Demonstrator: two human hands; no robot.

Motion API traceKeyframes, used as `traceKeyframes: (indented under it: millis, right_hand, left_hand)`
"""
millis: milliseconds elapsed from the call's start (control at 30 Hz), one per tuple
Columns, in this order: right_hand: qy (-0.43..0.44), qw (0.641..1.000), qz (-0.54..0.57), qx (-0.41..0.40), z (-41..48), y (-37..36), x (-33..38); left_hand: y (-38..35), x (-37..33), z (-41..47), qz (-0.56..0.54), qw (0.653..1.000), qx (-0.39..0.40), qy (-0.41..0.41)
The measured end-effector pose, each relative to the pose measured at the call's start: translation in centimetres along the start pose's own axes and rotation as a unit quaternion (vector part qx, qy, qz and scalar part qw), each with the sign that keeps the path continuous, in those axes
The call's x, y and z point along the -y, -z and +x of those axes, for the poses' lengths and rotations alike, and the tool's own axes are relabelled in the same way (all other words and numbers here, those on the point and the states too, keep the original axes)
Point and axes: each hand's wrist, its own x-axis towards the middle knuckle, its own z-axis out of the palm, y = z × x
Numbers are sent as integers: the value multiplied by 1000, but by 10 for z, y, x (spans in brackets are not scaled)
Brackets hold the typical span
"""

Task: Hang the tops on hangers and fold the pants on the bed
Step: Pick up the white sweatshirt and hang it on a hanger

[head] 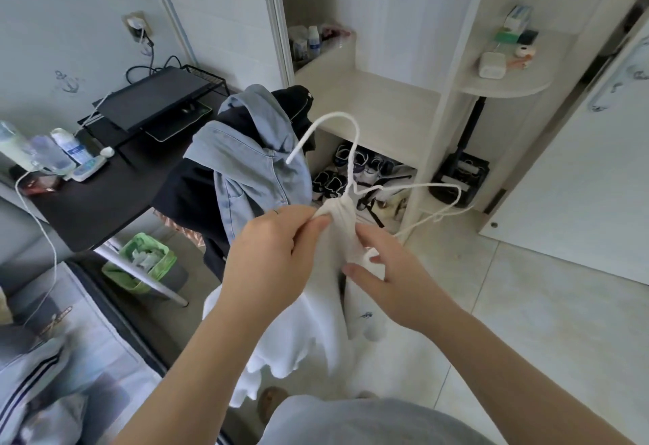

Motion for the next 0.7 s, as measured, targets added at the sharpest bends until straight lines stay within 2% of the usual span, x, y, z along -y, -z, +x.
traceKeyframes:
  millis: [67,133,200,300,367,500,600,700]
  right_hand:
    - [52,997,-11,-52,8,-4,3]
    - [67,996,-8,-57,12,-7,1]
    - [32,999,14,-2,13,-13,-8]
    - [-82,991,0,109,15,-18,-32]
    - [-105,981,-85,140,17,-21,-52]
    - [-73,948,-275,141,18,-21,-83]
    - [-106,925,-326,165,17,-10,-107]
    - [-138,916,-334,174,12,4,-130]
  left_hand:
    - [-2,2,-1,-21,999,-13,20]
    - [-3,6,-1,-26,999,-18,33]
    - [-2,8,-1,-29,999,-17,39]
    - [1,12,-2,-38,998,-18,49]
    - [5,16,-2,-36,998,-17,53]
    - [12,27,-6,-32,998,-8,61]
    - [22,39,-11,-35,998,4,60]
    - [32,54,-15,-31,997,30,66]
